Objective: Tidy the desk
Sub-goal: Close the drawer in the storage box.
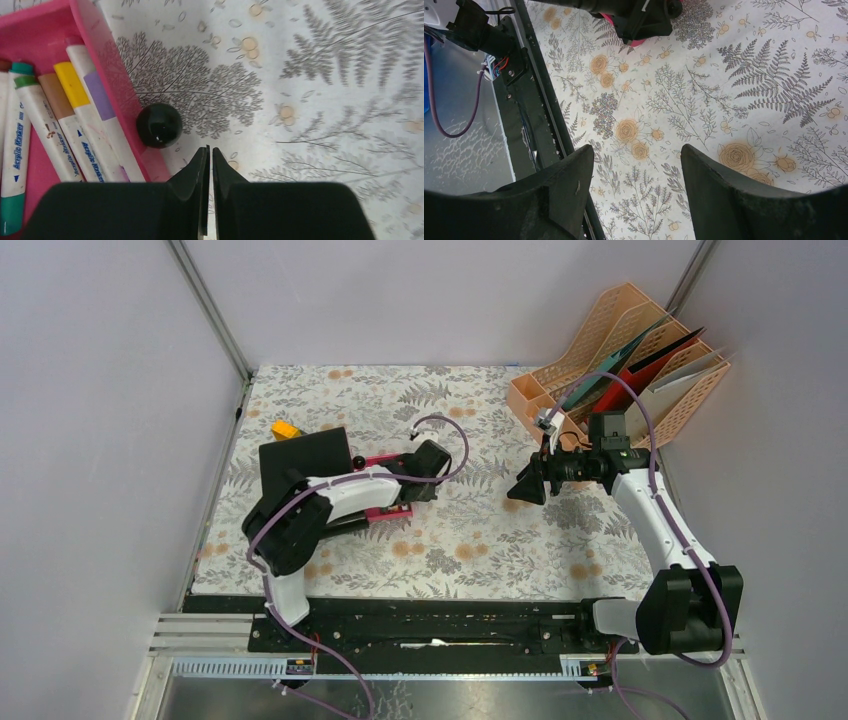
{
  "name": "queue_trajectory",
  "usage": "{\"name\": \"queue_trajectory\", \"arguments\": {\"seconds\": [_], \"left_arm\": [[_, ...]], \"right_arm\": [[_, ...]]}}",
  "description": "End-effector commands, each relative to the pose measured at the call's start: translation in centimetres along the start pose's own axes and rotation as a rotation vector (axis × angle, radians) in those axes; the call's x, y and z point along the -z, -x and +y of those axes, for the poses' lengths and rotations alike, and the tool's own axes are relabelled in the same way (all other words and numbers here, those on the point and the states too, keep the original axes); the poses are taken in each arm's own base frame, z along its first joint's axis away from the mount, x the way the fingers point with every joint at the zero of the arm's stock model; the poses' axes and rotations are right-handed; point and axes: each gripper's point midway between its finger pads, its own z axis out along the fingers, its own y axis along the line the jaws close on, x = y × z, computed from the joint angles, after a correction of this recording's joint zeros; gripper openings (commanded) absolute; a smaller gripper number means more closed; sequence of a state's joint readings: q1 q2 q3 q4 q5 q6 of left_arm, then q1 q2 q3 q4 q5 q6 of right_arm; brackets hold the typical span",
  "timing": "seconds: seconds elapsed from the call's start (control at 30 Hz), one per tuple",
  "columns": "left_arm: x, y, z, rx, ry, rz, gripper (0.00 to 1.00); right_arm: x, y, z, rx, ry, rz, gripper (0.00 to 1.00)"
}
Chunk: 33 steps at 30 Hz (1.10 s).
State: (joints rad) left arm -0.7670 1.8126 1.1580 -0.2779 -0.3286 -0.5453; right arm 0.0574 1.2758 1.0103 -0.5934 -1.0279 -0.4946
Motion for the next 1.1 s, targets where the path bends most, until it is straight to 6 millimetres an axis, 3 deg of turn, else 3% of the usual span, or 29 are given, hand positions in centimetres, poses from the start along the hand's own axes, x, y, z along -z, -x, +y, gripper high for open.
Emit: {"name": "queue_trajectory", "arguments": {"seconds": [0.0, 0.27, 0.5, 0.67, 0.83, 1.07], "left_arm": [[-0.7, 0.2, 1.2, -0.006, 0.114, -0.004, 0.09], [-0.3, -0.4, 5.9, -0.107, 0.394, -0.023, 0.12], [0.8, -0.1, 10.2, -0.171, 0.602, -0.048, 0.31], [1.1, -0.8, 12.0, -0.168, 0.650, -0.029, 0.34], [2.4, -0.3, 13.7, -0.180, 0.736, -0.051, 0.39], [2.8, -0.7, 14.6, -0.187, 0.761, -0.040, 0.46]], "right_arm": [[0.6, 0.5, 0.1, 0.040, -0.025, -0.009, 0.71], [0.6, 0.5, 0.1, 0.041, -0.024, -0.008, 0.71], [0.7, 0.6, 0.2, 0.042, -0.020, -0.010, 0.71], [0.8, 0.7, 0.2, 0.044, -0.022, -0.012, 0.71], [0.8, 0.7, 0.2, 0.046, -0.022, -0.014, 0.71], [1.0, 0.9, 0.4, 0.057, -0.022, -0.018, 0.71]]}}
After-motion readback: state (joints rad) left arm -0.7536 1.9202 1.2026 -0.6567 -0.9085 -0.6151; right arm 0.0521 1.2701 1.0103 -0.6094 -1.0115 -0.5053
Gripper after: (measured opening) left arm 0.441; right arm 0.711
